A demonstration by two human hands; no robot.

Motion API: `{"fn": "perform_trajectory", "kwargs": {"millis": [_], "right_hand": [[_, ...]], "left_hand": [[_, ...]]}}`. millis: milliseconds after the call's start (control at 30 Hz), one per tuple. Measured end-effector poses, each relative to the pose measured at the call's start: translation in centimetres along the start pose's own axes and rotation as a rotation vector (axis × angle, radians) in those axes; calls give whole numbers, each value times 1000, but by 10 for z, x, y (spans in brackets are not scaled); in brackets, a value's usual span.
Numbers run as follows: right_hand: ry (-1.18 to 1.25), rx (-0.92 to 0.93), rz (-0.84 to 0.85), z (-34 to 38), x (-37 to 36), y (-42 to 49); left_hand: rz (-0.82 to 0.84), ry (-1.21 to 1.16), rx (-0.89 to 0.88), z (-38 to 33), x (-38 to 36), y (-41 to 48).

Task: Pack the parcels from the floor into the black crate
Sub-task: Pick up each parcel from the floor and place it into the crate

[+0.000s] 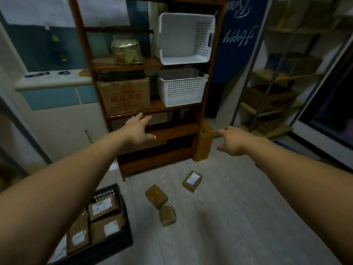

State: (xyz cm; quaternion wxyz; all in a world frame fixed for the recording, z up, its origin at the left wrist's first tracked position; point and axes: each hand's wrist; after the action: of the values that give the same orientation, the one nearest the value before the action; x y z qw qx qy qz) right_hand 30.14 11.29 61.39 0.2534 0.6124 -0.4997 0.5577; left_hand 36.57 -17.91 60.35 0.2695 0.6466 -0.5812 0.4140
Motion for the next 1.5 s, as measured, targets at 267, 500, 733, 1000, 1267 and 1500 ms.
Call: {"fn": "perform_trajectory", "kwargs": {"millis": [267, 500, 733, 1000, 1267, 1500], "right_hand": [[60, -94, 67, -136, -30, 17], [144, -32, 129, -151, -59, 94], [49, -1, 209, -167, -90, 238], [58, 23, 478, -198, -140, 356], [160, 295, 562, -159, -231, 487], [171, 378, 571, -134, -389, 614]], "left_hand": [[124, 68, -47, -115, -70, 52], [188, 28, 44, -115, -100, 120], [247, -54, 153, -73, -153, 272], [384, -93, 310, -26, -211, 365], [305, -251, 614, 47, -300, 404], [340, -390, 850, 98, -442, 455]]}}
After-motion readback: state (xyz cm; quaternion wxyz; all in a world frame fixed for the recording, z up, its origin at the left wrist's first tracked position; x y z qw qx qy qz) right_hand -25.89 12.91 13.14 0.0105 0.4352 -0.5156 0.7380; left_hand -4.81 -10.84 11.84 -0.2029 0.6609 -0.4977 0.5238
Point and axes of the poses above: each hand's wrist, its own y-axis towards the middle knuckle, its own x-axis out of the back of the hand, z = x × y, and after that the axes turned 13 degrees about -y, right-handed
